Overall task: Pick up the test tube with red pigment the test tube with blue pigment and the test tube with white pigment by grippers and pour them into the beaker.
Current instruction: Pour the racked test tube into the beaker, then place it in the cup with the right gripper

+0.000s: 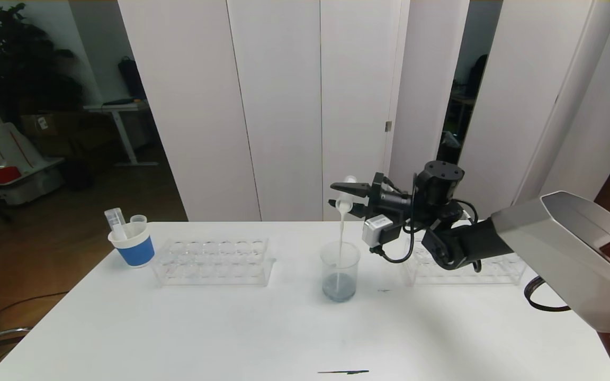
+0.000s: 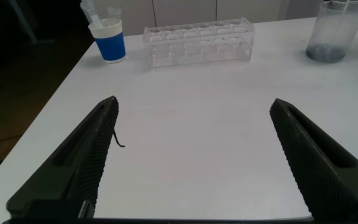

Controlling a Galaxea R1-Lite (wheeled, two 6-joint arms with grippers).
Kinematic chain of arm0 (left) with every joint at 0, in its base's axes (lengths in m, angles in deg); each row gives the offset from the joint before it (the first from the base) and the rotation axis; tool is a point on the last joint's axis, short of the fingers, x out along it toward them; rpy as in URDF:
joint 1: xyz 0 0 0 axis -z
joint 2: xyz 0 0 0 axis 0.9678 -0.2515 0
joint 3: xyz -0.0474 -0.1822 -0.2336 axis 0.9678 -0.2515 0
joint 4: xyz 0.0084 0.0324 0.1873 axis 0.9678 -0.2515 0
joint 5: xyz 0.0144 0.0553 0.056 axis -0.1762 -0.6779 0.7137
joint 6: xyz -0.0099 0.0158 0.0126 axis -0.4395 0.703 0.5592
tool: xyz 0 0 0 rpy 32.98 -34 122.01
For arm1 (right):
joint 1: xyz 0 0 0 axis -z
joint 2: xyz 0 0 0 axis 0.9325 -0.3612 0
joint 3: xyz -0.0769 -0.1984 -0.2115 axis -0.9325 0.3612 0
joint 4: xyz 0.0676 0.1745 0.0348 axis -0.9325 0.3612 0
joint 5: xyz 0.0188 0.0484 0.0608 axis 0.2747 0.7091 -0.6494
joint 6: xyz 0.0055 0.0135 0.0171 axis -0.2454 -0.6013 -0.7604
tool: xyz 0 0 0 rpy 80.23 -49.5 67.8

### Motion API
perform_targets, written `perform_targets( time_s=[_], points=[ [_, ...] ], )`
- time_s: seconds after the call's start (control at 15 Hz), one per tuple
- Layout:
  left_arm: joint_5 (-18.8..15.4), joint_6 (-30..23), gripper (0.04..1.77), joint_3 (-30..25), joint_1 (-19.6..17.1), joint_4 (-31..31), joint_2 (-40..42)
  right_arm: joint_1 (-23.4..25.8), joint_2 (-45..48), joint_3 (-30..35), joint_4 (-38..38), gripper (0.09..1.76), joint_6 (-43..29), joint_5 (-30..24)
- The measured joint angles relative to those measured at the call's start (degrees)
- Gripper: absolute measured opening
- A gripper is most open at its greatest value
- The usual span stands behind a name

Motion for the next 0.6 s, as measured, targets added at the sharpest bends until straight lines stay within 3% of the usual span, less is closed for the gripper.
perform_targets(
  time_s=[0.6],
  points=[
    [0.00, 0.00, 1.74, 0.00, -0.02, 0.00, 0.00, 0.39, -1.62, -3.69, -0.46, 0.59, 4.47, -3.50]
  ],
)
